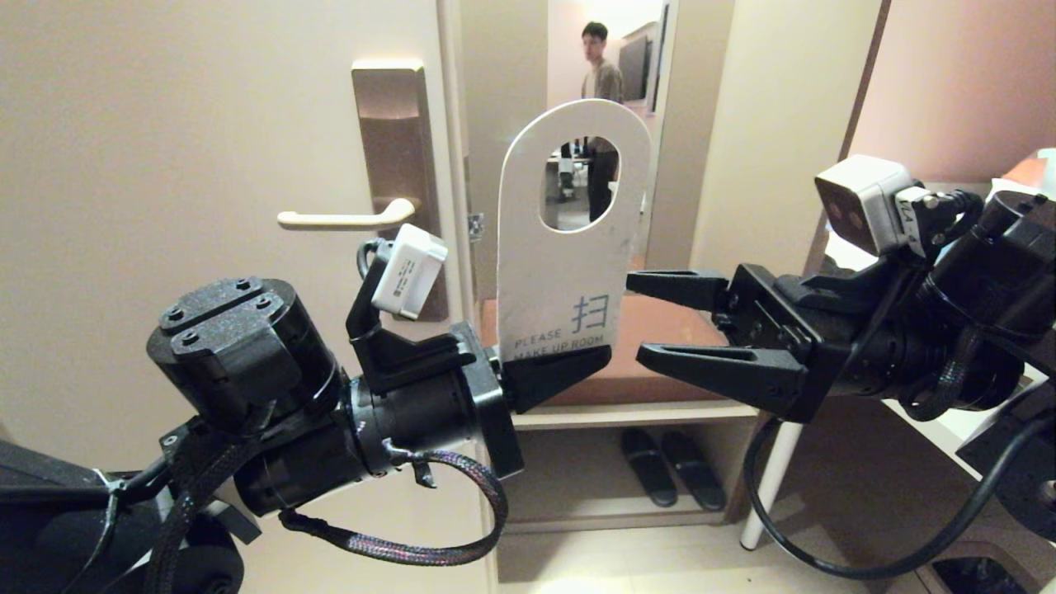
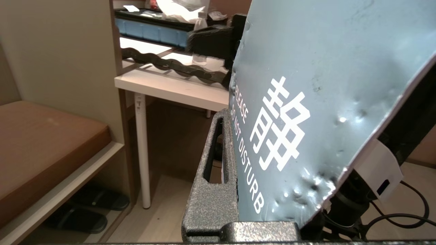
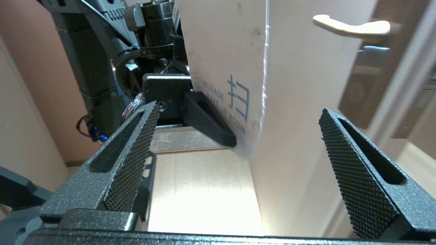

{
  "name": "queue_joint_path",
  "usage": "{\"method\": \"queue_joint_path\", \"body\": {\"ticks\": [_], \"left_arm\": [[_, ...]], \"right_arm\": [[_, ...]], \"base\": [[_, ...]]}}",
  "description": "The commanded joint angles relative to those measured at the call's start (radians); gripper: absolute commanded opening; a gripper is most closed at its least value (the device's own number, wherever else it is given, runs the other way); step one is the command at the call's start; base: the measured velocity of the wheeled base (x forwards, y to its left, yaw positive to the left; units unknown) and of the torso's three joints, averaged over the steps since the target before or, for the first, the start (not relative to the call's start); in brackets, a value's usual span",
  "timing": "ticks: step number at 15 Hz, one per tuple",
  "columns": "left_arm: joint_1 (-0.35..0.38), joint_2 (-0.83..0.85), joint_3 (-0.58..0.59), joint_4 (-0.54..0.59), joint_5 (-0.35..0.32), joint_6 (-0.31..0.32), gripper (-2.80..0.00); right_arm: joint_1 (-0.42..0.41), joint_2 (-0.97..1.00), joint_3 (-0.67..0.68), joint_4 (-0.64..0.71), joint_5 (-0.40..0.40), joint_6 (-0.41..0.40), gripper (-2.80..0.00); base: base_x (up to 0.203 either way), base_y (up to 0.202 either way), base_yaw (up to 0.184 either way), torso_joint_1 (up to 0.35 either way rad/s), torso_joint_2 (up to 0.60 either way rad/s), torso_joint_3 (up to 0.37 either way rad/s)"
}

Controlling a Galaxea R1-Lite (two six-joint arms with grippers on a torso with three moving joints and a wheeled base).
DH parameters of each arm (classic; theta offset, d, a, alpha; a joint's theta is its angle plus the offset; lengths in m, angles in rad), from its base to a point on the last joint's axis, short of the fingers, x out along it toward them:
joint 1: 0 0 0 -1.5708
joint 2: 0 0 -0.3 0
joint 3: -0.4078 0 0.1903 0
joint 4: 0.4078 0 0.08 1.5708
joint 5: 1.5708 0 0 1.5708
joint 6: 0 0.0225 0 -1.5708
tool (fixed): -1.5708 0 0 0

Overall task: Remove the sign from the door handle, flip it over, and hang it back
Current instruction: Hand it to the other hand, then hang the sign back with the other side facing out

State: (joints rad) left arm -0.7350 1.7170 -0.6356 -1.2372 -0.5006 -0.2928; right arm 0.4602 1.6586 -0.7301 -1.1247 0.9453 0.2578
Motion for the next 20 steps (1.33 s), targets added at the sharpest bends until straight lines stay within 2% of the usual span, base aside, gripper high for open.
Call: {"method": "queue_joint_path", "body": {"ticks": [1,4,5,8,11,14,16,20], "left_arm": [[0.011,-0.015,0.012,-0.006,-0.003,-0.001,-2.8],[0.012,-0.029,0.032,-0.007,-0.002,0.0,-2.8],[0.012,-0.036,0.034,-0.007,-0.002,0.0,-2.8],[0.012,-0.054,0.046,-0.007,-0.001,0.001,-2.8],[0.012,-0.078,0.064,-0.007,-0.001,0.002,-2.8],[0.012,-0.104,0.092,-0.007,0.001,0.004,-2.8],[0.014,-0.12,0.108,-0.005,0.001,0.004,-2.8],[0.049,-0.135,0.12,-0.005,0.002,0.013,-2.8]], "right_arm": [[-0.029,-0.039,0.028,-0.008,0.006,0.001,0.0],[-0.051,-0.076,0.082,-0.015,0.006,-0.001,0.0],[-0.052,-0.088,0.103,-0.026,0.006,0.0,-2.8],[-0.052,-0.116,0.15,-0.036,-0.009,-0.003,-2.8],[-0.052,-0.129,0.172,-0.042,-0.102,-0.014,-2.8],[-0.072,-0.132,0.218,-0.043,-0.229,-0.087,-2.8],[-0.104,-0.149,0.265,-0.043,-0.249,-0.126,-2.8],[-0.237,-0.201,0.333,-0.04,-0.263,-0.151,-2.8]], "base": [[0.0,0.0,0.0,0.0,0.0,0.0],[0.0,0.0,0.0,0.0,0.0,0.0],[0.0,0.0,0.0,0.0,0.0,0.0],[0.0,0.0,0.0,0.0,0.0,0.0],[0.0,0.0,0.0,0.0,0.0,0.0],[0.0,0.0,0.0,0.0,0.0,0.0],[0.0,0.0,0.0,0.0,0.0,0.0],[0.0,0.0,0.0,0.0,0.0,0.0]]}}
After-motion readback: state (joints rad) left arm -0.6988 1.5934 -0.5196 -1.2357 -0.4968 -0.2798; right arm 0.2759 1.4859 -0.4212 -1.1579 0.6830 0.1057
